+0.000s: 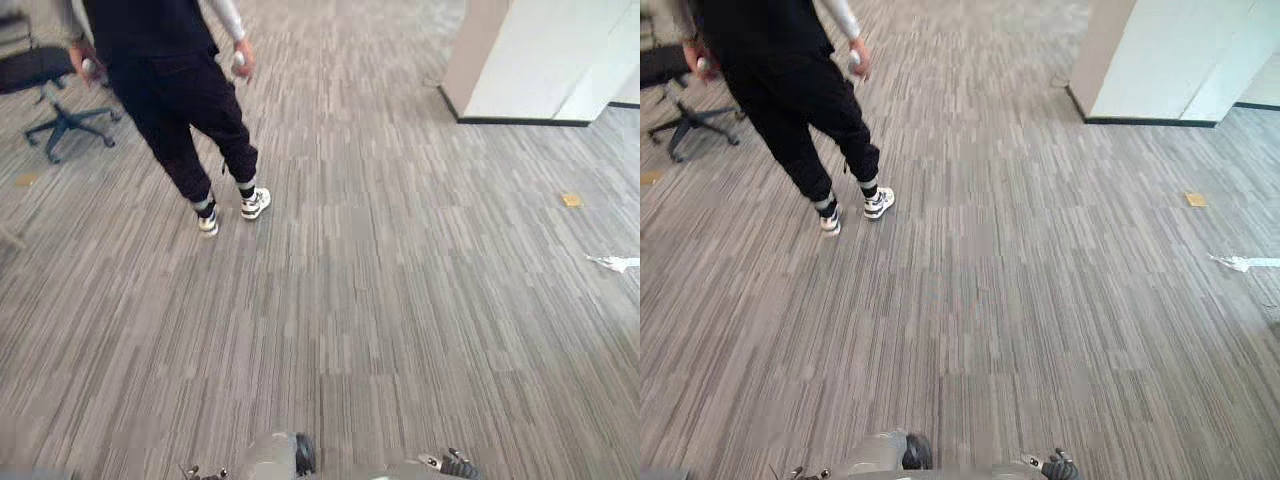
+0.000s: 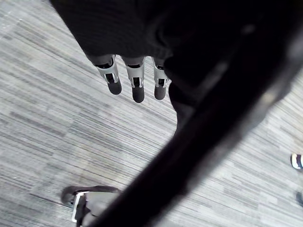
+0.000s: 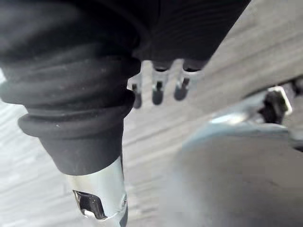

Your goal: Organize washtable

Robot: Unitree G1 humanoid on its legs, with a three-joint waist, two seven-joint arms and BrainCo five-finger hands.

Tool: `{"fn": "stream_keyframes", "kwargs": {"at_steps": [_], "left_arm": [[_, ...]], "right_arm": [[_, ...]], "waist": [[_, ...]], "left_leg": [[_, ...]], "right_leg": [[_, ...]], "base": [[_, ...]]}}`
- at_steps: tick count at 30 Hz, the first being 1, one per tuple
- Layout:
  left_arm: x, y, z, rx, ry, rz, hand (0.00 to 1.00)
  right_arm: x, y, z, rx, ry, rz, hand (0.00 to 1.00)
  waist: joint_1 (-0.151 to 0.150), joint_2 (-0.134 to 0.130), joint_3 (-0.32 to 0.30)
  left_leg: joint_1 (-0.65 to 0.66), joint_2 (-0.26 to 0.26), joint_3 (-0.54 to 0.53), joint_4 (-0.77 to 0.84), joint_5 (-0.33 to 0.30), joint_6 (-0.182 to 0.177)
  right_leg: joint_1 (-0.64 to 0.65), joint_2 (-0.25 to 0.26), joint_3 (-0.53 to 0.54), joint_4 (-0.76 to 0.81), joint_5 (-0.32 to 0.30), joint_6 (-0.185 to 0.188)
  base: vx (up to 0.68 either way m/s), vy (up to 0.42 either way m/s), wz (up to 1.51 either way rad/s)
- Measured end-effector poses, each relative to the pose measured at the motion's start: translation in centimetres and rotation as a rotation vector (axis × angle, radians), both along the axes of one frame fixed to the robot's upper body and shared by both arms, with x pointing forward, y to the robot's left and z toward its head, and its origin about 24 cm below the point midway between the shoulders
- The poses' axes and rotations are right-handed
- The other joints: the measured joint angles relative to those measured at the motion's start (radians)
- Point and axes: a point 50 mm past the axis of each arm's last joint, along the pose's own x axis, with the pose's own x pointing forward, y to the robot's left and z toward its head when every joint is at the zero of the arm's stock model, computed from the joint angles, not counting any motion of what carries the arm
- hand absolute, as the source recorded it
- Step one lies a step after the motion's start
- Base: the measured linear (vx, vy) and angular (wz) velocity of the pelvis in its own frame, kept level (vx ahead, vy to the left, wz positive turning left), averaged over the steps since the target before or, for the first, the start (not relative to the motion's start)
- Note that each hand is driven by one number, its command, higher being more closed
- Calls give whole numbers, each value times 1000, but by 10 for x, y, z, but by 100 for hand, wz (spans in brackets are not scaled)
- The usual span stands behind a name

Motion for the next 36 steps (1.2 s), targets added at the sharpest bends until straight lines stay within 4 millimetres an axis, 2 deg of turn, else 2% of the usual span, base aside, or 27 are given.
{"fn": "stream_keyframes", "kwargs": {"at_steps": [2,4,5,6,7,8,10,11,12,13,14,15,16,17,18,19,20,22,23,24,25,26,29,31,33,34,36], "left_arm": [[1,0,0,-1,0,-7,0],[8,0,1,1,-19,-9,0],[11,-1,1,-2,-26,-11,0],[16,-4,1,-7,-39,-13,0],[18,-5,1,-11,-44,-13,0],[19,-9,0,-18,-47,-12,0],[15,-10,0,-22,-44,12,0],[10,-8,0,-17,-39,32,0],[5,-6,0,-13,-32,59,0],[3,-10,-1,-22,-29,64,0],[1,-15,-1,-35,-34,85,0],[1,-16,-1,-38,-40,99,0],[1,-22,-2,-53,-50,135,0],[-1,-24,-2,-58,-47,148,0],[-1,-22,-2,-55,-48,145,0],[1,-20,-1,-48,-54,134,0],[3,-19,0,-44,-59,127,0],[4,-18,0,-37,-58,114,0],[5,-19,0,-37,-58,97,0],[5,-20,0,-39,-58,94,0],[5,-22,-1,-44,-55,95,0],[5,-18,-1,-37,-51,97,0],[4,-10,0,-17,-45,87,0],[6,-8,0,-16,-39,71,0],[3,-9,-1,-18,-21,38,0],[-1,-11,-4,-20,32,-84,0],[-1,-11,-4,-20,32,-84,0]], "right_arm": [[1,-2,1,1,-14,-9,0],[2,-2,2,-3,-25,-9,0],[2,-2,2,-3,-29,-9,0],[5,-2,3,-7,-38,-8,0],[6,-4,4,-13,-45,-9,0],[7,-6,5,-22,-56,-10,0],[3,-6,5,-22,-54,-13,0],[-2,-3,4,-17,-44,-8,0],[-4,1,3,-8,-35,12,0],[-3,-2,4,-16,-35,24,0],[-4,-6,5,-29,-31,46,0],[-3,-10,6,-40,-32,60,0],[-2,-16,8,-58,-32,83,0],[-1,-18,8,-68,-32,88,0],[0,-18,8,-67,-30,90,0],[1,-16,8,-62,-27,92,0],[1,-13,7,-56,-25,87,0],[0,-13,6,-63,-19,77,0],[-2,-14,5,-61,-9,57,0],[-3,-14,5,-63,-6,55,0],[-2,-16,6,-69,-8,56,0],[-3,-10,4,-50,-7,44,0],[-13,-4,2,-32,13,0,0],[-15,-3,1,-25,17,-20,0],[-18,-3,1,-23,27,-22,0],[-17,-12,0,-39,53,12,0],[-17,-12,0,-40,53,11,0]], "waist": [[-14,16,0],[-20,18,0],[-23,19,0],[-33,25,0],[-39,33,2],[-41,44,5],[-40,47,7],[-39,33,1],[-37,21,-6],[-35,36,-6],[-33,53,-12],[-29,73,-11],[-12,101,-8],[-2,103,-3],[-1,103,-3],[-4,91,4],[-7,80,9],[-7,77,9],[-8,75,5],[-7,80,-2],[-11,93,-7],[-8,71,-20],[-10,35,-44],[-10,29,-52],[-9,38,-55],[-11,60,-45],[-11,60,-45]], "left_leg": [[146,-1,22,-111,10,-7],[220,8,36,-167,11,-9],[240,10,36,-178,11,-9],[257,22,38,-191,11,-9],[269,34,37,-198,11,-10],[290,46,33,-211,13,-16],[327,56,24,-217,5,-70],[357,57,5,-201,-15,-104],[367,68,-23,-141,-32,-132],[354,97,-38,-80,-31,-133],[278,155,-81,120,-6,-135],[227,188,-109,227,27,-111],[134,245,-159,429,159,-67],[61,287,-194,570,204,-72],[31,295,-204,611,193,-77],[-5,291,-212,630,164,-105],[-19,283,-190,581,145,-119],[-23,280,-154,439,122,-129],[23,256,-122,149,117,-148],[50,246,-108,1,137,-151],[77,238,-101,-182,193,-168],[110,209,-77,-247,216,-181],[129,165,-75,-329,234,-172],[146,137,-73,-364,241,-162],[186,109,-58,-398,242,-160],[236,47,-69,-513,286,-132],[236,47,-69,-513,286,-132]], "right_leg": [[-67,9,-119,22,-91,-133],[-117,36,-194,-100,-154,-169],[-136,41,-219,-160,-166,-173],[-168,61,-251,-308,-167,-177],[-190,75,-265,-424,-157,-178],[-215,92,-260,-556,-110,-180],[-212,107,-232,-709,7,-189],[-210,103,-212,-710,82,-204],[-208,103,-198,-651,120,-168],[-204,116,-211,-620,96,-181],[-172,147,-221,-614,48,-189],[-161,164,-229,-608,29,-197],[-138,206,-231,-607,2,-220],[-108,237,-224,-616,-19,-239],[-92,245,-222,-624,-27,-246],[-47,251,-212,-653,-35,-251],[-7,251,-202,-693,-33,-249],[43,251,-192,-739,-31,-245],[73,248,-185,-774,-28,-239],[73,250,-183,-784,-29,-235],[67,260,-179,-789,-35,-225],[66,241,-167,-795,-38,-211],[72,213,-167,-837,-31,-191],[105,192,-174,-880,-18,-170],[136,171,-163,-916,-9,-155],[143,151,-150,-973,29,-127],[143,151,-150,-973,29,-127]], "base": [[463,115,-50],[303,20,-39],[339,-29,-12],[284,-43,10],[426,-89,20],[431,-111,24],[400,-128,31],[492,-246,45],[582,-307,34],[463,-314,28],[326,-226,8],[385,-247,-13],[455,-236,-47],[447,-228,-50],[371,-180,-40],[323,-144,-27],[253,-108,-25],[256,-75,-19],[280,-31,-21],[272,48,-21],[205,112,-18],[204,114,-9],[175,100,7],[192,163,13],[93,140,-5],[45,63,-5],[0,0,0]]}}
